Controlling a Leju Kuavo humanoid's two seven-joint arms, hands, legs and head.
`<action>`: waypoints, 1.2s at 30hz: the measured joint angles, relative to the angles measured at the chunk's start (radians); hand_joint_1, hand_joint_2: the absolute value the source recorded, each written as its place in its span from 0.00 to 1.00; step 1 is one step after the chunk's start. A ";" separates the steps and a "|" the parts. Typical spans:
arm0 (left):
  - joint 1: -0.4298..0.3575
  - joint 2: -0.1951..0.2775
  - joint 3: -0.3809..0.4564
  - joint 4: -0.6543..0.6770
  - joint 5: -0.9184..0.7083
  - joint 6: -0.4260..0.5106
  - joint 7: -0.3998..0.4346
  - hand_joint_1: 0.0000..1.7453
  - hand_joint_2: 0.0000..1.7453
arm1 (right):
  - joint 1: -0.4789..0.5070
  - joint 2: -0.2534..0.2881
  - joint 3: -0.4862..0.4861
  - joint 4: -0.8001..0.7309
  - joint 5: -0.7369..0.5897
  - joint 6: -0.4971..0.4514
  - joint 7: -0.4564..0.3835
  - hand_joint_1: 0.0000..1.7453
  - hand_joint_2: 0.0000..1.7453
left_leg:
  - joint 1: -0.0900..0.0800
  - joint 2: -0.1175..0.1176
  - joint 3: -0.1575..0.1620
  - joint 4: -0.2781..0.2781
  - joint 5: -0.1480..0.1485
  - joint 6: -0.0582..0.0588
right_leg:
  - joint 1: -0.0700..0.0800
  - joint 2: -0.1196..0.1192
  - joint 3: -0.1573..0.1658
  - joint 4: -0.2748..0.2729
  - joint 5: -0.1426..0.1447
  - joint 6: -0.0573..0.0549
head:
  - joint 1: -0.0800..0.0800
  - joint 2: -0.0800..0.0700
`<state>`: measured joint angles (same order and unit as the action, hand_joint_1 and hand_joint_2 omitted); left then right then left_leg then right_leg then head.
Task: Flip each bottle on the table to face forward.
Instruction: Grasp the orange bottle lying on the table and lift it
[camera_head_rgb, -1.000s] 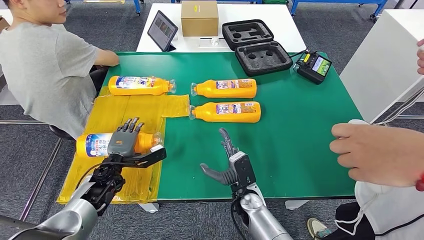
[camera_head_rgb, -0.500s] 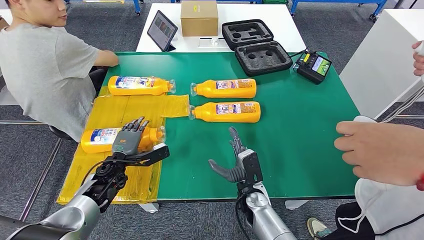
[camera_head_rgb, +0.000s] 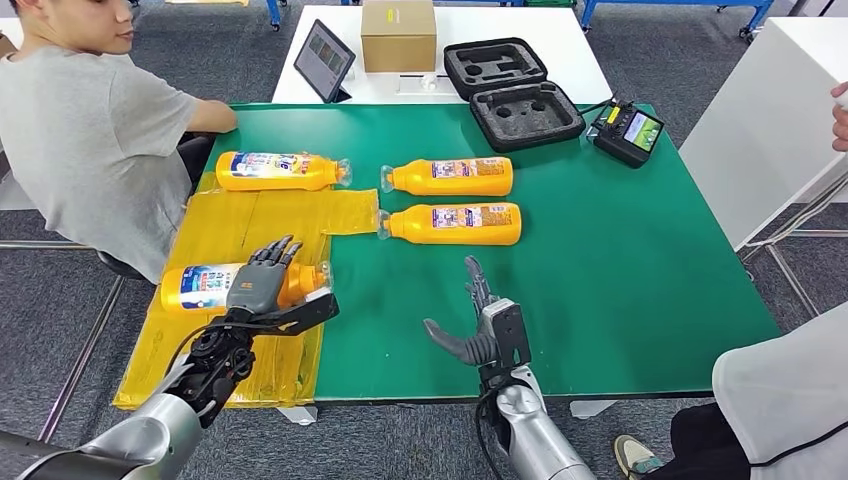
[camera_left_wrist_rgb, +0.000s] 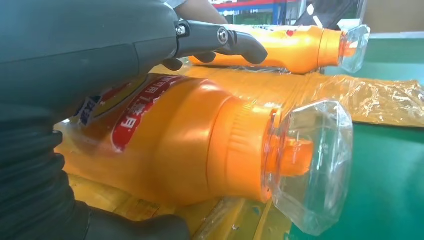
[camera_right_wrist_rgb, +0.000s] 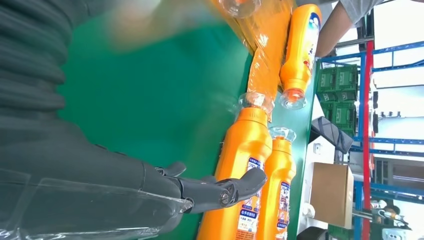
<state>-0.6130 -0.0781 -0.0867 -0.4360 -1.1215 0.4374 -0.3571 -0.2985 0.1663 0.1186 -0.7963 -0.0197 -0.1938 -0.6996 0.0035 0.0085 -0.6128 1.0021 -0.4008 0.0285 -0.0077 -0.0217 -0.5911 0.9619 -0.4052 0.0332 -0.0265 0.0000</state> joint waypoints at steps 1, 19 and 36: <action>0.001 0.000 0.000 0.000 0.000 0.003 -0.001 0.00 1.00 | 0.000 0.000 -0.001 0.001 0.001 0.000 0.000 0.00 1.00 | 0.000 0.000 0.000 0.000 0.000 0.000 | 0.000 0.000 0.000 0.000 0.000 0.000 | 0.000 0.000; 0.262 -0.019 -0.132 -0.445 0.207 -0.021 -0.148 0.00 1.00 | 0.007 -0.004 -0.006 -0.007 0.040 -0.039 0.000 0.00 1.00 | 0.000 0.001 -0.007 0.000 -0.001 0.000 | 0.000 0.002 -0.008 0.000 0.000 0.000 | 0.000 0.000; 0.529 0.045 -0.342 -0.999 0.403 0.095 -0.189 0.00 1.00 | 0.060 -0.048 0.021 -0.204 0.063 -0.215 0.000 0.00 1.00 | 0.000 0.002 -0.009 0.000 -0.002 -0.001 | 0.000 0.002 -0.010 0.000 0.000 0.000 | 0.000 0.000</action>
<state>-0.0836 -0.0335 -0.4283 -1.4351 -0.7184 0.5319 -0.5457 -0.2386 0.1182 0.1392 -1.0001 0.0438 -0.4089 -0.6996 0.0031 0.0104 -0.6219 1.0023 -0.4026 0.0279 -0.0077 -0.0198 -0.6015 0.9617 -0.4055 0.0334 -0.0265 0.0000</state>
